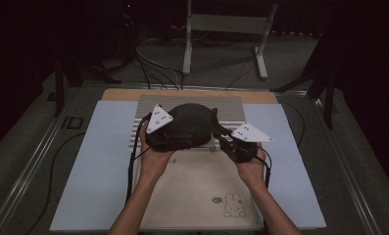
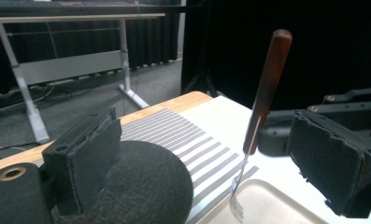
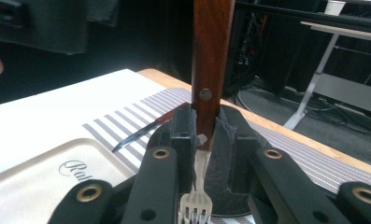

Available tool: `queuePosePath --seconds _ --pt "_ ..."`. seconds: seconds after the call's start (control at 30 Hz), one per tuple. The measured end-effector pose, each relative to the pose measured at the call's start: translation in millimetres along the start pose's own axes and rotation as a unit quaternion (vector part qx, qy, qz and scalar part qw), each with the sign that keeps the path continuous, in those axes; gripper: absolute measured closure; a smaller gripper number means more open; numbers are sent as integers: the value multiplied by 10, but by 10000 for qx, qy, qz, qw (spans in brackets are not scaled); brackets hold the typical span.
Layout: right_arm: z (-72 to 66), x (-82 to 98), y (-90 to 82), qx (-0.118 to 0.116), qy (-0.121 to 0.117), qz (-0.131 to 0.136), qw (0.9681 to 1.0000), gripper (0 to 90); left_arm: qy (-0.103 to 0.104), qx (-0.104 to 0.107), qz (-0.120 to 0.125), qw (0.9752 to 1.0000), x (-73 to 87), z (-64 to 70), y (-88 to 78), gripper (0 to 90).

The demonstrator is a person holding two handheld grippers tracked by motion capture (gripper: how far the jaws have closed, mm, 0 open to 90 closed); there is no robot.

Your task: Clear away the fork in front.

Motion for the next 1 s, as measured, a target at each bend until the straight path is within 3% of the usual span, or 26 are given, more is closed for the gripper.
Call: queuePosePath --seconds 0.1,0.27,0.43,0.53,0.83,0.9,1.0 --pt "-28 -3 -7 -39 -1 7 10000 774 55 -69 -25 10000 -22 43 39 124" --pt "-80 -5 -2 -104 -38 12 9999 774 47 71 -59 9999 -44 110 101 185" --pt "-142 -18 8 -175 -68 29 9998 774 -13 294 -7 9996 -48 153 137 361" --pt "-167 -25 10 -194 -87 40 9998 774 -51 395 10 9992 -46 179 161 409" --pt "-268 -53 24 -284 -80 119 9995 774 -79 678 41 9977 -31 224 209 680" --pt "-298 -59 25 -306 -77 150 9994 774 -76 696 50 9975 -33 224 206 753" --pt "-311 -64 19 -341 -54 171 9993 774 -110 681 45 9976 -39 195 185 791"
Point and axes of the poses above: each handheld gripper's, and its own axes: y roughly forward along the jaws, x roughly out of its underside, z roughly to its right, the point moved 2 cm from there along y, roughly forward along the jaws
